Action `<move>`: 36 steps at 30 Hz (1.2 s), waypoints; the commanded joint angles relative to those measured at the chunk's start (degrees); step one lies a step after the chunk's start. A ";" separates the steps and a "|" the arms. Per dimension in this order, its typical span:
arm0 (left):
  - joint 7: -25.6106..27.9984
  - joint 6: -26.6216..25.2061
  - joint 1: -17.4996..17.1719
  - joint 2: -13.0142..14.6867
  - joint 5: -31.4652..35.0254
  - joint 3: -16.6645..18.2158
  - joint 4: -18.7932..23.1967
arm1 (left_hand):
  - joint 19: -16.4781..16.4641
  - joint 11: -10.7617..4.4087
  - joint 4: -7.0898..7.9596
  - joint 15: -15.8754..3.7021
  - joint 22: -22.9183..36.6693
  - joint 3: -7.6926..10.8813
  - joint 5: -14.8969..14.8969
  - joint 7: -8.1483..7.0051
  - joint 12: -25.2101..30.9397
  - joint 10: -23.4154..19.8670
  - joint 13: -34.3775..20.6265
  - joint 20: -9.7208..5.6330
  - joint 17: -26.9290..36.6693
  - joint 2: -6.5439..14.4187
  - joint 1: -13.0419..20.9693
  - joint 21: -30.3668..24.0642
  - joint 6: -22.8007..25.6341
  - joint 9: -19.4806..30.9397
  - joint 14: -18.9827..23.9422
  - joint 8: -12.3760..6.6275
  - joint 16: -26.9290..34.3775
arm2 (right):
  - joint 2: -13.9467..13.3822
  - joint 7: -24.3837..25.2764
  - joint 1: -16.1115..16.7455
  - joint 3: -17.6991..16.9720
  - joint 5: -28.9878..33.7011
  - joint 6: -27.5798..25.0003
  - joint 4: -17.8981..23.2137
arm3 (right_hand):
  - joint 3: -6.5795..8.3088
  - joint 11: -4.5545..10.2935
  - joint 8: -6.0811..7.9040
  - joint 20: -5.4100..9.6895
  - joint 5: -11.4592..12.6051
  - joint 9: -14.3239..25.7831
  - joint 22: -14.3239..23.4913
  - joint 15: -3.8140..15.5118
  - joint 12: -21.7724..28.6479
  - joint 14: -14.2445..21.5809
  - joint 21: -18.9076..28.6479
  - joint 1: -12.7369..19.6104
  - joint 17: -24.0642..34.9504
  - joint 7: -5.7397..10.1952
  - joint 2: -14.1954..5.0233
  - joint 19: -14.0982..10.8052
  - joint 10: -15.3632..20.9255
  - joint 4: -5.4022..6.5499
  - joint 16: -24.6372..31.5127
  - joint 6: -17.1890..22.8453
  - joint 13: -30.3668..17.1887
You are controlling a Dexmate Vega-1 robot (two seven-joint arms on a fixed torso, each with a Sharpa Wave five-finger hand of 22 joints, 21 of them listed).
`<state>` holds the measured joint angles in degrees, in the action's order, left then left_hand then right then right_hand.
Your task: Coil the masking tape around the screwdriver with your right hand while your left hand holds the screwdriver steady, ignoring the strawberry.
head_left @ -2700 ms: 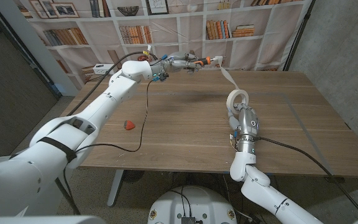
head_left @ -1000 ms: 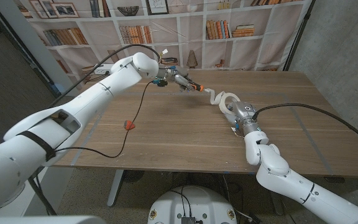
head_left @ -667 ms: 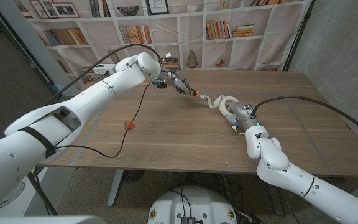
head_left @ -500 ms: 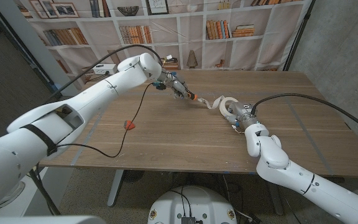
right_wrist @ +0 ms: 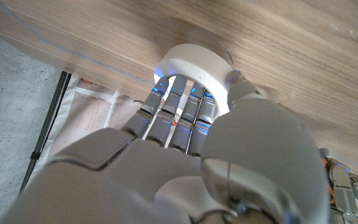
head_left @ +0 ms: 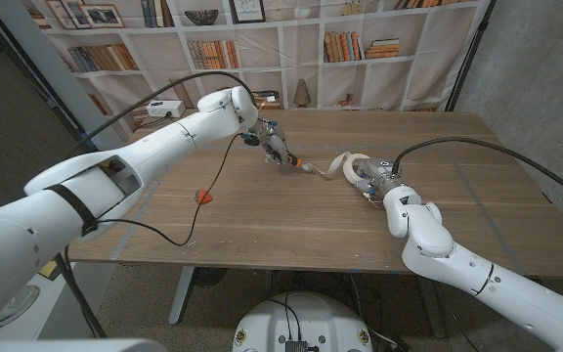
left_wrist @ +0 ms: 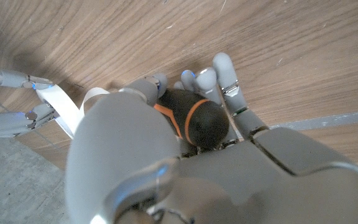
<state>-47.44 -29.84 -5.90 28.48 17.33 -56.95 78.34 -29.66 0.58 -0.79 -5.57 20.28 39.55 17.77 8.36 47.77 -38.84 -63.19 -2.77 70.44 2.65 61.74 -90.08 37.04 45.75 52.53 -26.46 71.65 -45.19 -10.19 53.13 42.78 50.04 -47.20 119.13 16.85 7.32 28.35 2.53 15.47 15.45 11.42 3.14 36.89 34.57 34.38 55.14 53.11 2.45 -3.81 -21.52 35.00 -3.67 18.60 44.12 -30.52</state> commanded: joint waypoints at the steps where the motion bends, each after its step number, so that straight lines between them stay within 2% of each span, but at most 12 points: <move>1: -1.95 -4.50 2.45 -0.61 9.04 -5.28 1.25 | 0.50 -1.45 -0.59 -5.15 0.29 0.34 -0.85 -3.81 -0.92 -1.98 1.73 -3.74 -0.02 8.80 8.74 -0.34 5.12 -0.63 1.45 0.76 0.04 | 0.04 -4.88 -2.29 0.48 -0.68 1.05 -0.15 | 3.95 -1.41 14.37 0.35 -0.03 -0.42 0.06 7.73 0.67 1.47 0.92 6.04 -0.77 -4.60 -5.17 -1.46 1.48 2.35 0.09 6.69 0.29; 4: -1.69 -5.94 2.85 -0.49 13.40 -7.33 3.04 | 0.59 -1.63 -1.57 -5.38 0.42 0.29 -2.39 -4.91 -3.13 -1.77 4.49 -3.74 -0.12 8.00 9.22 -0.31 5.04 -2.00 0.55 1.97 0.14 | 0.08 -6.00 -2.79 0.58 -1.30 1.29 -0.42 | 4.33 -2.85 13.72 -0.49 0.01 -1.38 -0.09 7.02 0.58 2.05 1.29 6.45 -2.67 -5.25 -4.23 -2.11 2.23 1.41 -1.04 7.48 1.03; 9: -1.63 -6.90 3.06 -0.42 20.25 -9.89 5.35 | 0.34 -2.29 -5.79 -4.23 -0.11 -3.59 -7.31 -6.33 -9.94 0.18 11.67 -3.99 -5.37 4.86 8.69 0.05 3.56 -5.49 -0.42 5.28 -3.10 | 0.22 -9.22 -4.31 1.60 -1.02 0.17 -0.85 | 1.96 -4.25 10.18 -1.55 -1.03 -3.12 -0.36 5.92 -1.50 0.42 1.09 3.30 -5.08 -4.46 -0.57 -1.33 -0.34 1.56 -3.02 3.85 2.65; 11: -1.19 -6.68 2.84 -0.24 23.03 -10.61 6.25 | 2.79 -2.33 -6.70 -3.24 -1.91 -7.21 -7.95 -7.15 -12.51 1.25 14.55 -2.56 -15.60 4.46 7.18 1.41 2.03 -7.15 -2.37 7.44 -10.38 | 0.26 -9.69 -4.60 1.72 -1.16 -0.01 -1.01 | 0.88 -4.51 9.12 -1.84 -1.27 -3.57 -0.44 5.45 -2.03 0.06 0.94 1.59 -5.75 -4.39 0.59 -0.99 -0.74 2.02 -3.45 2.99 3.17; 13: -1.15 -6.58 2.63 -0.28 25.45 -10.99 6.71 | 4.54 -2.23 -6.94 -2.65 -3.62 -9.27 -8.03 -7.72 -13.62 2.45 15.58 -1.90 -18.70 3.37 6.01 2.76 1.39 -7.77 -4.32 8.37 -12.54 | 0.23 -8.75 -4.31 1.32 -1.80 0.55 -1.13 | 0.28 -4.65 8.46 -2.10 -1.37 -3.77 -0.48 5.23 -2.46 -0.33 0.90 0.82 -5.92 -4.16 1.19 -0.96 -1.40 2.18 -3.62 2.26 3.42; 14: -0.86 -6.39 2.37 -0.15 26.65 -11.05 7.13 | 7.64 -2.42 -7.00 -1.78 -6.19 -11.02 -7.73 -7.86 -14.77 3.97 16.83 -0.26 -22.15 3.77 5.30 4.71 -0.30 -8.65 -7.82 10.09 -15.45 | 0.09 -8.88 -4.46 1.53 -1.59 0.56 -1.18 | 0.03 -4.74 8.22 -2.34 -1.39 -3.86 -0.49 5.18 -2.57 -0.32 0.86 0.58 -6.05 -4.25 1.56 -0.89 -1.49 2.15 -3.66 2.09 3.54; 16: -1.62 -6.60 2.51 -0.36 30.23 -12.17 7.40 | 11.71 -2.29 -6.78 -1.51 -8.90 -11.79 -7.48 -8.30 -15.69 6.86 17.54 2.27 -26.63 3.40 3.92 7.63 -1.86 -9.56 -12.39 11.83 -21.12 | 0.06 -9.14 -4.71 1.72 -1.47 0.40 -1.32 | -0.60 -4.68 7.16 -2.63 -1.35 -4.09 -0.53 4.81 -3.23 -1.21 0.66 -0.06 -6.31 -3.51 2.26 -0.48 -2.55 2.10 -4.02 0.81 3.89; 18: -3.17 -6.43 2.78 -0.77 33.35 -13.08 7.16 | 19.47 -1.90 -6.38 -0.19 -10.31 -12.76 -6.99 -7.89 -17.11 12.65 18.60 5.94 -34.48 1.77 1.15 12.46 -7.03 -11.25 -19.78 15.39 -31.92 | 0.03 -9.83 -5.12 1.95 -1.41 0.18 -1.41 | -1.20 -4.54 6.05 -2.77 -1.16 -4.28 -0.57 4.82 -3.98 -2.38 0.51 -0.86 -6.93 -3.32 3.02 -0.30 -3.83 2.17 -4.77 -0.42 4.27; 22: -6.64 -5.82 3.11 -1.86 38.51 -13.98 6.16 | 29.52 -0.84 -5.21 4.34 -10.45 -14.81 -6.08 -7.49 -20.17 20.67 21.64 10.02 -41.77 -0.63 -3.15 19.85 -14.74 -13.87 -30.79 16.54 -43.92 | -0.03 -11.74 -6.25 2.76 -0.64 -0.70 -1.58 | -2.57 -4.88 2.49 -2.93 -0.22 -4.51 -0.61 3.70 -6.58 -6.31 -0.19 -2.81 -8.98 -1.74 4.52 1.01 -8.34 2.44 -7.09 -4.87 5.46; 27: -11.27 -4.51 3.56 -3.71 44.04 -14.64 3.84 | 37.28 1.51 -3.75 9.84 -10.34 -18.83 -3.79 -7.32 -25.35 30.61 24.98 12.82 -45.87 -3.21 -6.60 26.58 -25.18 -17.99 -43.54 16.23 -52.87 | -0.17 -12.35 -6.51 2.52 -1.34 -0.93 -1.66 | -3.73 -5.29 -0.31 -3.09 0.43 -4.50 -0.63 3.10 -8.54 -8.71 -0.86 -4.30 -10.45 -1.39 5.57 2.31 -11.32 2.75 -7.90 -8.83 6.39; 31: -12.03 -3.51 2.70 -4.60 46.51 -13.41 2.63 | 40.05 2.17 -3.02 11.30 -10.30 -20.65 -2.70 -6.56 -27.69 33.45 26.22 12.93 -47.07 -4.12 -7.87 28.98 -29.61 -19.61 -47.40 16.55 -54.96 | -0.41 -12.10 -6.21 1.77 -2.65 -0.78 -1.30 | -5.14 -5.34 -1.26 -3.06 0.53 -4.48 -0.63 3.02 -9.13 -9.32 -1.12 -6.35 -11.03 -1.41 6.67 2.68 -11.73 3.50 -7.77 -9.51 6.87; 36: -7.06 -2.76 -0.90 -2.73 47.10 -9.10 6.39 | 41.00 3.03 -1.72 12.27 -10.27 -23.24 -0.85 -7.30 -31.01 37.88 28.03 12.95 -48.74 -4.83 -9.65 31.41 -36.90 -22.40 -51.20 16.83 -57.13 | -0.78 -9.48 -3.92 -2.89 -9.39 1.24 -0.14 | -9.41 -6.18 -6.30 -4.08 1.14 -4.48 -0.60 1.47 -13.26 -13.42 -2.34 -13.01 -12.78 -0.74 8.64 4.40 -17.61 6.39 -7.68 -15.87 8.57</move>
<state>-56.25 -34.36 -2.84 25.47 58.25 -70.02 82.71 9.86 3.31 -2.97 6.18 9.86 17.41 16.00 1.64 18.09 -2.88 -35.85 10.12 22.30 -1.96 52.90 -59.59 3.21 24.50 2.88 -9.84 15.31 -45.37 -21.50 47.26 44.73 48.49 -47.77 117.75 9.32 1.56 24.30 -1.12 15.97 10.92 10.56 2.54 25.46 22.93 32.68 45.06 41.04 1.45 4.01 -18.09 19.92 1.39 10.79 31.09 -22.59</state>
